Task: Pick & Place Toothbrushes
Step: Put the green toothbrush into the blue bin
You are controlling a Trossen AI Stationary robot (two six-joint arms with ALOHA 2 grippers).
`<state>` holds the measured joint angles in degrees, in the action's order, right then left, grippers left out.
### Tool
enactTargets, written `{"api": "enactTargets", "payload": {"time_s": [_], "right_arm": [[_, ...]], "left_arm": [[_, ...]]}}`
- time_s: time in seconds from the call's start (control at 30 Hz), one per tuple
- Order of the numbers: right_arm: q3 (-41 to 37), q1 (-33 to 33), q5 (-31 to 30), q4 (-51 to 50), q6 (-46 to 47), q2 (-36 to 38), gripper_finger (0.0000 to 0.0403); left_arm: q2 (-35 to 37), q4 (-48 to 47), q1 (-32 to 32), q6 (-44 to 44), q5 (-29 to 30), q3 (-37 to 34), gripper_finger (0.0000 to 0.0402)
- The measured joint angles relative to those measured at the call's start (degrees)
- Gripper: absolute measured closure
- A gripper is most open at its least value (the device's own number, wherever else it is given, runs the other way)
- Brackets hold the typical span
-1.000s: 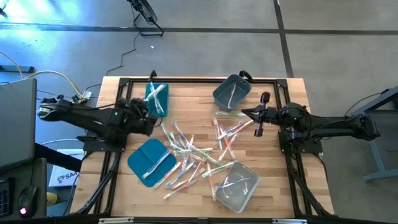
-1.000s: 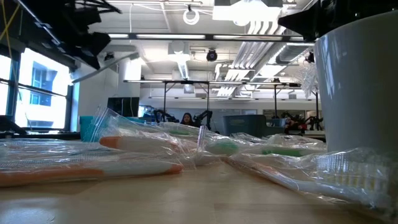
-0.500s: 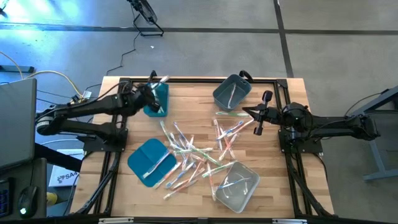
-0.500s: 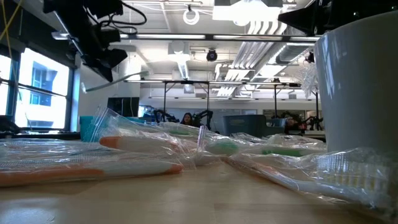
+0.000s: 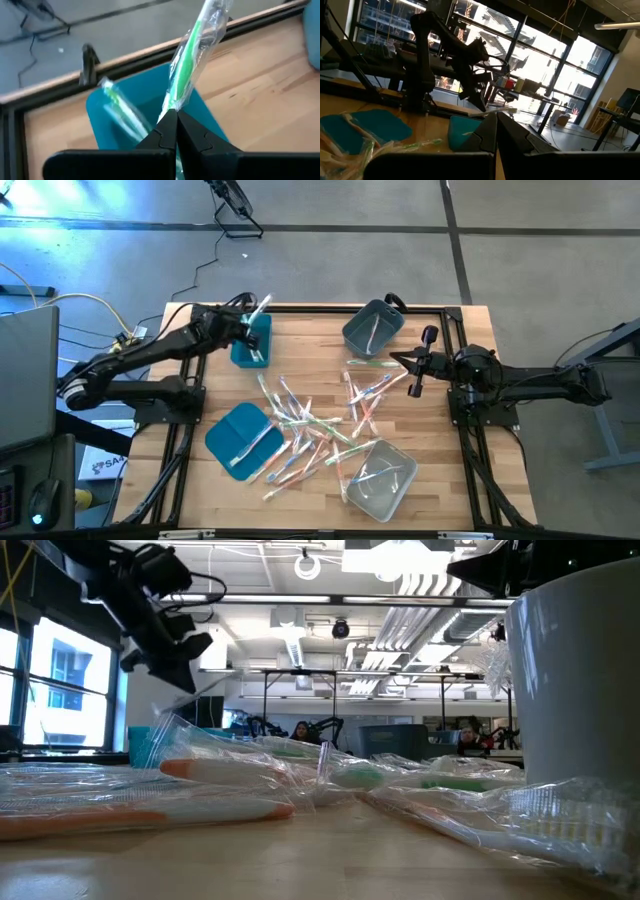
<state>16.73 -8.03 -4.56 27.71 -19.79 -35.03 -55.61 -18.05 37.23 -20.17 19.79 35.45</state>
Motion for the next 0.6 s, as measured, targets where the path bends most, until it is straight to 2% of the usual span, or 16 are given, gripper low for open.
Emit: {"api": "enactTargets", "payload": {"time_s": [0.2, 0.4, 0.6], "right_arm": [[0.0, 0.0, 0.0, -0.1, 0.0, 0.0, 0.0400], [0.0, 0.0, 0.0, -0.2, 0.3, 0.0, 0.0400], [0.0, 0.0, 0.0, -0.2, 0.4, 0.0, 0.0400]], "left_arm": [[0.0, 1.1, 1.0, -7.1, 0.0, -2.8, 0.0401], [0.0, 5.0, 1.0, -8.9, -0.2, -5.0, 0.0401], [0.0, 4.9, 1.0, -11.5, -1.1, -6.0, 0.0401]]}}
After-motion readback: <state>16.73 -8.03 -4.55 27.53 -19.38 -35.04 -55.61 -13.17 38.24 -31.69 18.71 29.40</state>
